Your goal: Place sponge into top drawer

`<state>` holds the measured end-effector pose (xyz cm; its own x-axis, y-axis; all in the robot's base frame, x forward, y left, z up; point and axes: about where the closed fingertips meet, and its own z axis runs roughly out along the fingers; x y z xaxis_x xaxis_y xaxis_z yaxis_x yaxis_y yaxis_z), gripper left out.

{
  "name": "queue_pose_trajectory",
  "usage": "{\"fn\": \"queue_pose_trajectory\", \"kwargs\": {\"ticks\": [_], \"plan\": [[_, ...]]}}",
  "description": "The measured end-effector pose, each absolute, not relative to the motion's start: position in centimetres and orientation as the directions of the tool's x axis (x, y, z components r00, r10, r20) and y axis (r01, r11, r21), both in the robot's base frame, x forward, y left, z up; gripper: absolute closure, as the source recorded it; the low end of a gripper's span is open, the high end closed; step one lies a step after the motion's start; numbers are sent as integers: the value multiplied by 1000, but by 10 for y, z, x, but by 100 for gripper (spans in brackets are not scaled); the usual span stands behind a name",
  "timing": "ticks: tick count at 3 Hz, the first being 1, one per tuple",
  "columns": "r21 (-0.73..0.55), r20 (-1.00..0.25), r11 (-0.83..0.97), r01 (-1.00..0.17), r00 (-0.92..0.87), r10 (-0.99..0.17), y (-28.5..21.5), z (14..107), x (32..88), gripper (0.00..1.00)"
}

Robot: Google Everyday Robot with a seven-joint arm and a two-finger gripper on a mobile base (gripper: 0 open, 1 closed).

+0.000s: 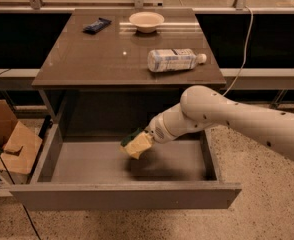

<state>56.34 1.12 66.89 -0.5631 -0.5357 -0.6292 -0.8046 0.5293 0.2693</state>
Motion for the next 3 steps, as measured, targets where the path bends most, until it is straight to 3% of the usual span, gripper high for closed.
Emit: {"fn": "queue_pose_trajectory", "kwargs": {"ticks": [1, 2, 3], "plan": [[271, -629, 526, -806, -562, -538, 13, 668, 562, 12], [272, -628, 524, -807, -562, -539, 14, 668, 562, 0], [272, -628, 524, -807, -562, -539, 14, 668, 562, 0]]}}
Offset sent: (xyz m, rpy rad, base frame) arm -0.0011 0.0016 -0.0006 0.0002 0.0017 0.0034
